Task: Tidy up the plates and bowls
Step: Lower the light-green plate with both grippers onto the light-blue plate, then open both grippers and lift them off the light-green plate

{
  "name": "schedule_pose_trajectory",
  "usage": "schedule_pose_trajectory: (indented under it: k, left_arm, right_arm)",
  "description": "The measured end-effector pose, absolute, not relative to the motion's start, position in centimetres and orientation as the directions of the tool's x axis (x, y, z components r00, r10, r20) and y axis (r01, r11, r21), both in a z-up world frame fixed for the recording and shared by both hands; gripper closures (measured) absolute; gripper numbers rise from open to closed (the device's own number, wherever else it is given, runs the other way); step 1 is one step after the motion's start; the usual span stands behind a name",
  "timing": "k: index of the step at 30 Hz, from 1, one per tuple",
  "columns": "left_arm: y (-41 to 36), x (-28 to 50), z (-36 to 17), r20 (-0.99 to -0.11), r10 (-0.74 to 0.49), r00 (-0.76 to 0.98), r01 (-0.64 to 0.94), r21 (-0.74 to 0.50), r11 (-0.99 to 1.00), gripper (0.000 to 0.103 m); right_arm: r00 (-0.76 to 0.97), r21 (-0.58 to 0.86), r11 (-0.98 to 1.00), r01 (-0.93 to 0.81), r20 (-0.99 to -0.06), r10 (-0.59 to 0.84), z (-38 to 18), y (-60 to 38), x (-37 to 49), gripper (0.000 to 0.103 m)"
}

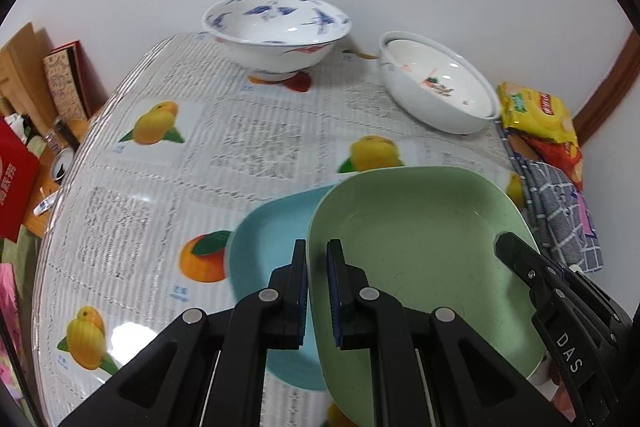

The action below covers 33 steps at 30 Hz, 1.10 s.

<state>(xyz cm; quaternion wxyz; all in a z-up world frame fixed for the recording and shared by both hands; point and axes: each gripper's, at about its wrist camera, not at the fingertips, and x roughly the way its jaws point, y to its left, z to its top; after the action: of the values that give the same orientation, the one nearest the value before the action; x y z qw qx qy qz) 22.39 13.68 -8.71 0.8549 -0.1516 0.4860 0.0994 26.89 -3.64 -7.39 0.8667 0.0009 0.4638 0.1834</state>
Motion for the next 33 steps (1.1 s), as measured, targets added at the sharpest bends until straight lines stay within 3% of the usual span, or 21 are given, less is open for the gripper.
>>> schedule_pose_trajectory:
  k: [23,33]
  left_arm:
    - [16.4,22.4,-12.4,-0.897,0.06,0.437,-0.393,-0.131,0.91,0.094]
    - [16.5,22.0,-12.4,-0.898,0.032,0.439,-0.38,-0.154,0.912,0.093]
  right_arm:
    - [0.406,0.176,0.894,-0.413,-0.843,0.353,-12.2,0.7,28.8,0.096]
    - [0.409,0.129,0.885,-0.447,-0.85,0.331,-12.7,1.5,29.0,0.086]
